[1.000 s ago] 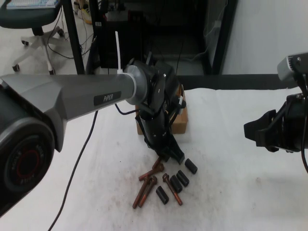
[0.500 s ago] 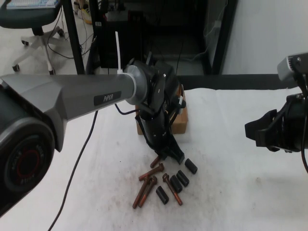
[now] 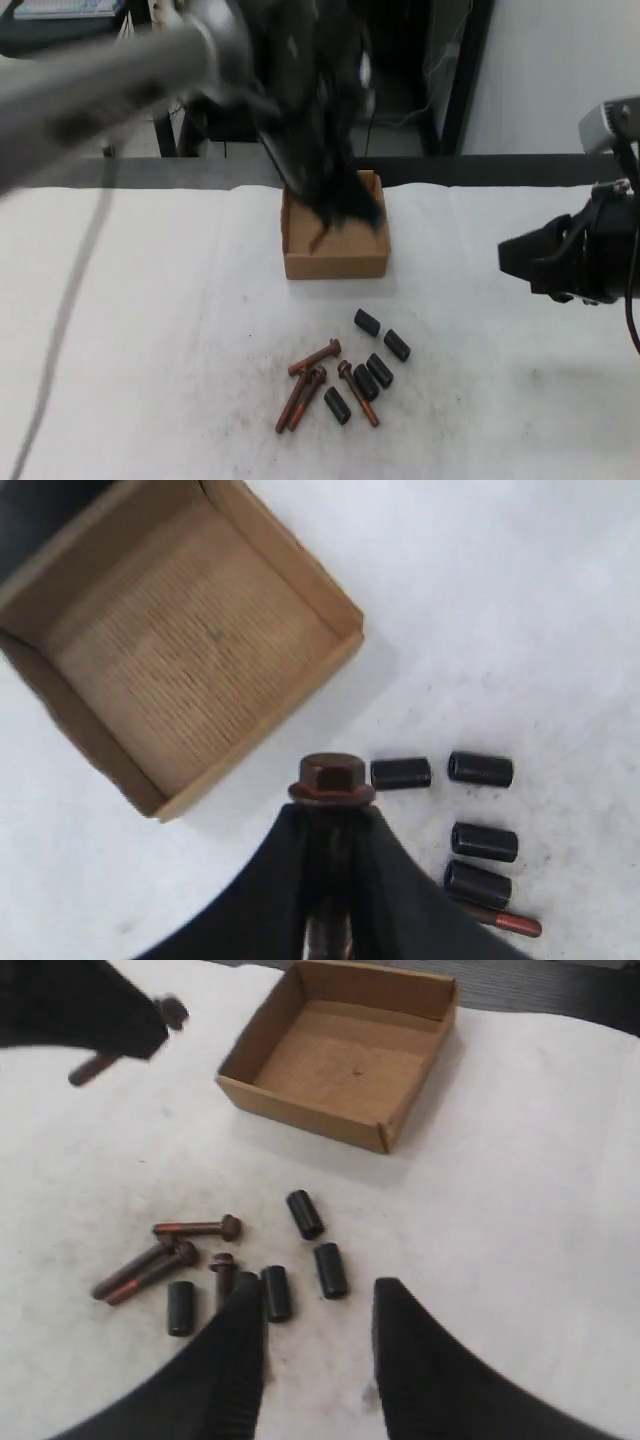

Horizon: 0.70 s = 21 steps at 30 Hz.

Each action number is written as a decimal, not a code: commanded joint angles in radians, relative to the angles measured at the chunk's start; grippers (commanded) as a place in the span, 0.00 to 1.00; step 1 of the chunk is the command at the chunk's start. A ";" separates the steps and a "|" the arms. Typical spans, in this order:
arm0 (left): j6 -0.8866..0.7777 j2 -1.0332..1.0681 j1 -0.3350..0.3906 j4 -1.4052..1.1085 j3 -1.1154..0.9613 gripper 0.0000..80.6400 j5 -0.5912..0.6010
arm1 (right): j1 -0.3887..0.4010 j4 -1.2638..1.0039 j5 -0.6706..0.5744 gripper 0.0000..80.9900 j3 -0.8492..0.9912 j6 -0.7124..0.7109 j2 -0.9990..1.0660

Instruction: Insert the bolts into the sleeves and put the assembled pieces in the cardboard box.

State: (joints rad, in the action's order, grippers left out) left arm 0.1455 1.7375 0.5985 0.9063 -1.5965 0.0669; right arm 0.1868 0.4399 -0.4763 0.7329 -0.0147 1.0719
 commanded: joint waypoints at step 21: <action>-0.018 -0.807 -0.100 -0.117 0.760 0.00 -0.005 | 0.256 0.194 0.261 0.34 0.487 -0.308 0.586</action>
State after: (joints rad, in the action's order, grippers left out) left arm 0.1191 0.9425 0.5006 0.8261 -0.8552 0.0669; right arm 0.4214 0.5550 -0.2777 1.1323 -0.2698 1.6053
